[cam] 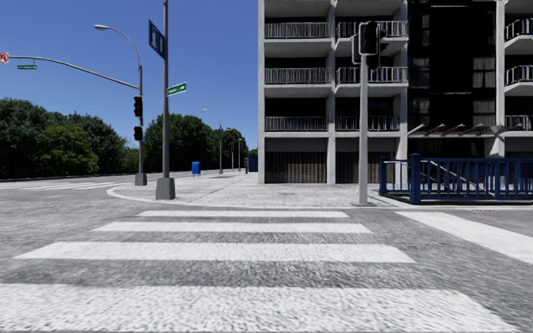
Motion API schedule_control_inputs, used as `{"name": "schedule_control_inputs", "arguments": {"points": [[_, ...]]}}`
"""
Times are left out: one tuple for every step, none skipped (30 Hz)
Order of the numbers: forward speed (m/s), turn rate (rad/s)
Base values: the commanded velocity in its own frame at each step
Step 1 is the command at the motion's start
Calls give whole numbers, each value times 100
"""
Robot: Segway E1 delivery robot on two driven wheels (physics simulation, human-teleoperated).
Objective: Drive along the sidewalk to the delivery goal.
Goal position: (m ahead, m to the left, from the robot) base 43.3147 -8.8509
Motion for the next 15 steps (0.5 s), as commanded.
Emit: {"name": "schedule_control_inputs", "arguments": {"points": [[200,0],[200,0],[200,0],[200,0],[200,0],[200,0],[200,0],[200,0],[200,0],[200,0],[200,0],[200,0],[200,0],[200,0],[200,0]]}}
